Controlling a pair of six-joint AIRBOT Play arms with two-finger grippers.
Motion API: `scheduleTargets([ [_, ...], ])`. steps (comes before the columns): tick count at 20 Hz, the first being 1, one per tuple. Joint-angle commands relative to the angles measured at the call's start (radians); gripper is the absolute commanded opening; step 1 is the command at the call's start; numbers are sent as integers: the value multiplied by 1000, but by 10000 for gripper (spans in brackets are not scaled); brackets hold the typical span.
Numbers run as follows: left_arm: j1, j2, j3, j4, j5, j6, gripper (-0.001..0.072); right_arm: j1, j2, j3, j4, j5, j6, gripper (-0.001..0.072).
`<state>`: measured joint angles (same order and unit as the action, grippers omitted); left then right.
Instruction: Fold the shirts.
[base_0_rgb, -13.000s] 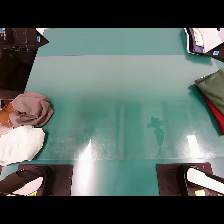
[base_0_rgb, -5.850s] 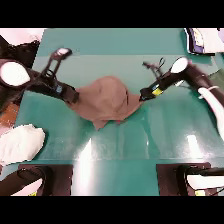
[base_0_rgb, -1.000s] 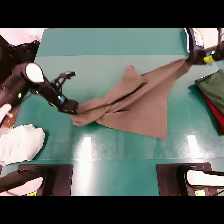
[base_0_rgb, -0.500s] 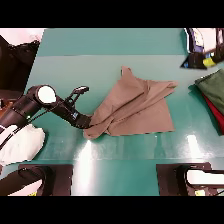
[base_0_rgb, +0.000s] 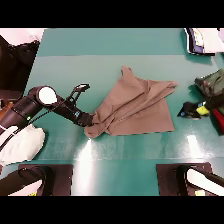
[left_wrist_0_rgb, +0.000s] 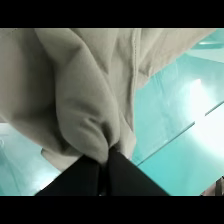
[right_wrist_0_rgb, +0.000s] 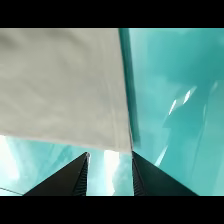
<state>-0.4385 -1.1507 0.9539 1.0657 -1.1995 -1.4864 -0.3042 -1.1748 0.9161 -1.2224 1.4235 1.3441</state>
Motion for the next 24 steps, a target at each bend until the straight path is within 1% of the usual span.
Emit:
scheduleTargets([
  [1,0,1,0,0,6,2,32,1,31,-151,-9,-62,-3,306],
  [8,0,1,0,0,3,1,32,59,31,-169,-13,-168,-2,307],
  [10,0,1,0,0,0,1,32,53,31,-169,-40,-167,0,308],
  [12,0,1,0,0,1,2,32,55,31,-171,-60,-168,2,346],
  [20,0,1,0,0,-16,2,32,169,-70,-170,-45,-175,21,340],
  [21,0,1,0,0,-16,2,32,176,-73,-170,-47,-177,21,305],
  [22,0,1,0,0,-16,2,32,183,-72,-169,-53,-178,21,180],
  [23,0,1,0,0,-15,2,32,184,-63,-168,-58,-175,20,35],
  [24,0,1,6,2,-17,2,31,184,-40,-168,-58,-175,20,17],
])
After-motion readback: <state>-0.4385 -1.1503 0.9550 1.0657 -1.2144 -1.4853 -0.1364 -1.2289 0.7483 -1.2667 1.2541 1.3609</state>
